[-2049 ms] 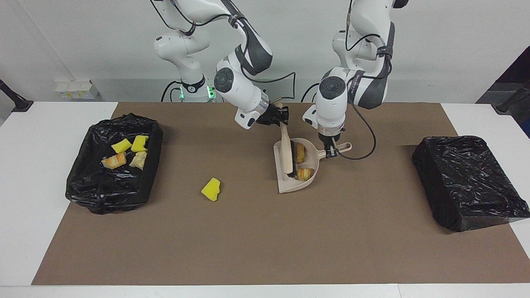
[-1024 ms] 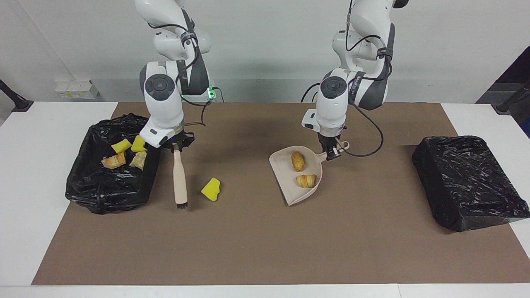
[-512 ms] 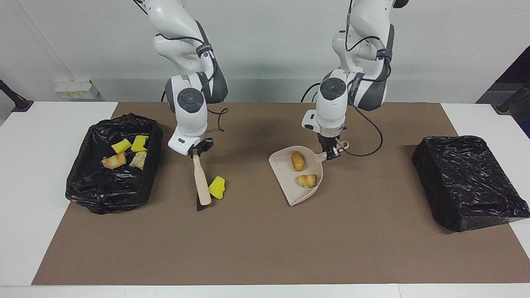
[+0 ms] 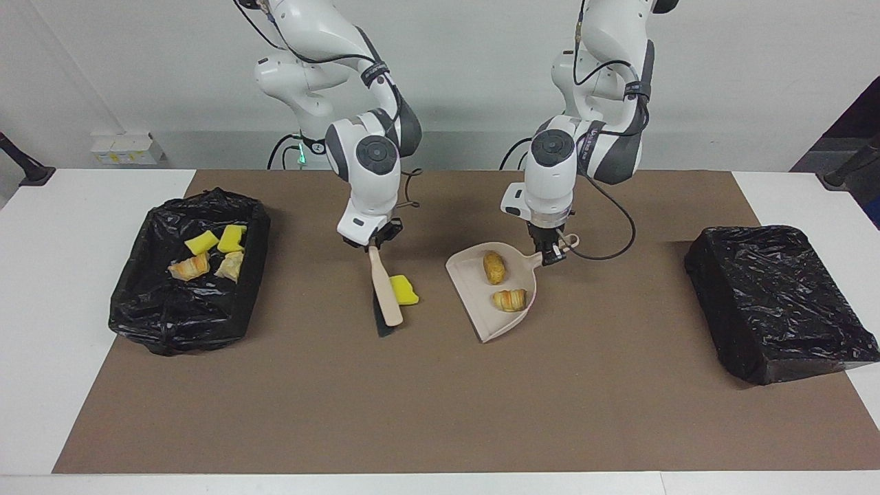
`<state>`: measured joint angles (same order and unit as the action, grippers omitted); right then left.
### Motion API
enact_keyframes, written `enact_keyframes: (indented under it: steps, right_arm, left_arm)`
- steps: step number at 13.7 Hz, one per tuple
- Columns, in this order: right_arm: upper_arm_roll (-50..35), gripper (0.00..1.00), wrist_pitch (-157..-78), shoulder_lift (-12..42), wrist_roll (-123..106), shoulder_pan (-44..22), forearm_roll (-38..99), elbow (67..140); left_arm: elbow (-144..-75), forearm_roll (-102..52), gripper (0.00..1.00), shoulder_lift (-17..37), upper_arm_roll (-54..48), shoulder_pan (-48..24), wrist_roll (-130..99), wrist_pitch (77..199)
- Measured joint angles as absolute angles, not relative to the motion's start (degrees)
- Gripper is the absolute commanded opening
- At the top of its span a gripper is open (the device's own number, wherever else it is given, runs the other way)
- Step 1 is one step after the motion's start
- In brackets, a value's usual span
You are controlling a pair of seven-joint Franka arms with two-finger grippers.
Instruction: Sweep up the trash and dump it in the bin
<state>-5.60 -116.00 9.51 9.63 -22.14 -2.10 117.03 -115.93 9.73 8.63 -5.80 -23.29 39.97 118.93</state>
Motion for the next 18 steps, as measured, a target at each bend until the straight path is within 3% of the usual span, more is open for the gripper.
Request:
enact_keyframes:
  steps: [8, 13, 18]
  right_arm:
    - [-7.01, 0.0, -122.84, 11.23, 3.99, -25.93, 30.38, 114.82]
    - [-6.42, 0.0, -118.72, 11.16, 4.0, -23.76, 29.89, 113.69]
    - [-6.13, 0.0, -110.56, 7.27, 4.61, -19.18, 18.55, 112.71]
  left_arm:
    - [-116.23, 9.74, 0.0, 8.58, -5.82, -23.33, 41.53, 118.93]
    - [-116.26, 9.74, 0.0, 8.53, -5.6, -21.24, 52.82, 118.95]
    - [-116.25, 7.5, 0.0, 6.05, -5.45, -16.37, 61.79, 118.97]
